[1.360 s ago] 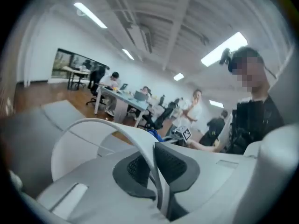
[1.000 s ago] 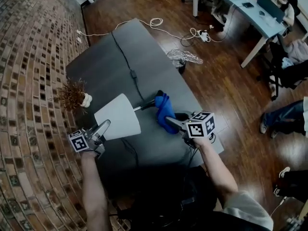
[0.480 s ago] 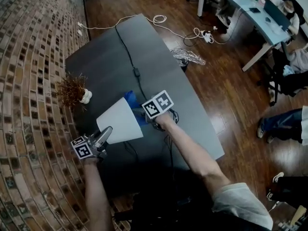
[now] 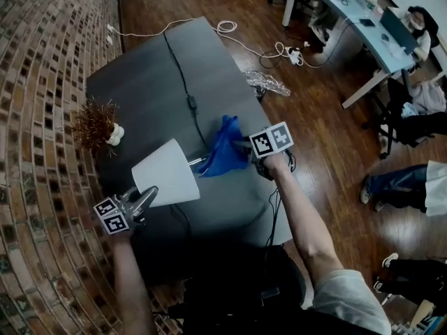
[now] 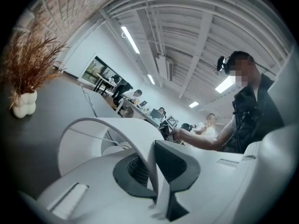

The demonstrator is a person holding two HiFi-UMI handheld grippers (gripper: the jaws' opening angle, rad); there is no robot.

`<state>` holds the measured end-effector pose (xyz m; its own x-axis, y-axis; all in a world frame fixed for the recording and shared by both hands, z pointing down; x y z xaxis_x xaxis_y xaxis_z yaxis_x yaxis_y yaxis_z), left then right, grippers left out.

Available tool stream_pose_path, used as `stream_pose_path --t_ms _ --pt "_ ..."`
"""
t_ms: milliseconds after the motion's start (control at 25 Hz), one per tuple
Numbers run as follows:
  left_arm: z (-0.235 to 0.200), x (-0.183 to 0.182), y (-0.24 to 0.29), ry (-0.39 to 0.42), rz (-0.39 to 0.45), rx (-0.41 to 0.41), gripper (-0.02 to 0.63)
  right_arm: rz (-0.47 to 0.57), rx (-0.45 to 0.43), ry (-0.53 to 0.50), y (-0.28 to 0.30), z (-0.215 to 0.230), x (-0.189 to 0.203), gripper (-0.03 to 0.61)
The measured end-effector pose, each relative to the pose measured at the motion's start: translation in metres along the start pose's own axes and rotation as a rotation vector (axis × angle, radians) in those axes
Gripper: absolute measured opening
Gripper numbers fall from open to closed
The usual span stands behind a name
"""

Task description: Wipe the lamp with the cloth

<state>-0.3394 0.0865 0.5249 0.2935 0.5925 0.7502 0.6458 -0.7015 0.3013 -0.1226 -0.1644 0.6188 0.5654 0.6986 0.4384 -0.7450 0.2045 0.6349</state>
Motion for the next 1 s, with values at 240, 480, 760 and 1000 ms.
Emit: stream_pose_path --t_ms 240,480,760,1000 --pt "0.024 -0.004 0.011 0.389 -0.142 -0.002 0.015 0.017 0.348 -0.119 -0.112 0.04 -0.005 0.077" --pt "0.055 0.003 0.02 0.723 -0.343 -0.004 0.013 0.127 0.037 -0.208 -0.124 -0.034 -0.027 0.077" --pt "0.064 0.075 0.016 0.925 -0.653 -0.042 0.003 -0.03 -0.369 -0.081 0.003 -0.101 0.031 0.077" --pt "0.064 0.108 0.013 0.949 -0.71 -0.082 0.003 -0.061 -0.18 -0.013 -0.003 -0.04 0.049 0.077"
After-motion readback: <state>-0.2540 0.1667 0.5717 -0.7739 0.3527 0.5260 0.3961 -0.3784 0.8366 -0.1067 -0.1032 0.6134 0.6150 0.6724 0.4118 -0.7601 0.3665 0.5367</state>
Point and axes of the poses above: the fingertips, and each gripper's own axes: y forward along the fingers, z to its right, x out of its underside, the point moved 4 cm from there along -y, backward along the fingers, and after that the axes turned 6 degrees about -z, right-handed, at the moved point
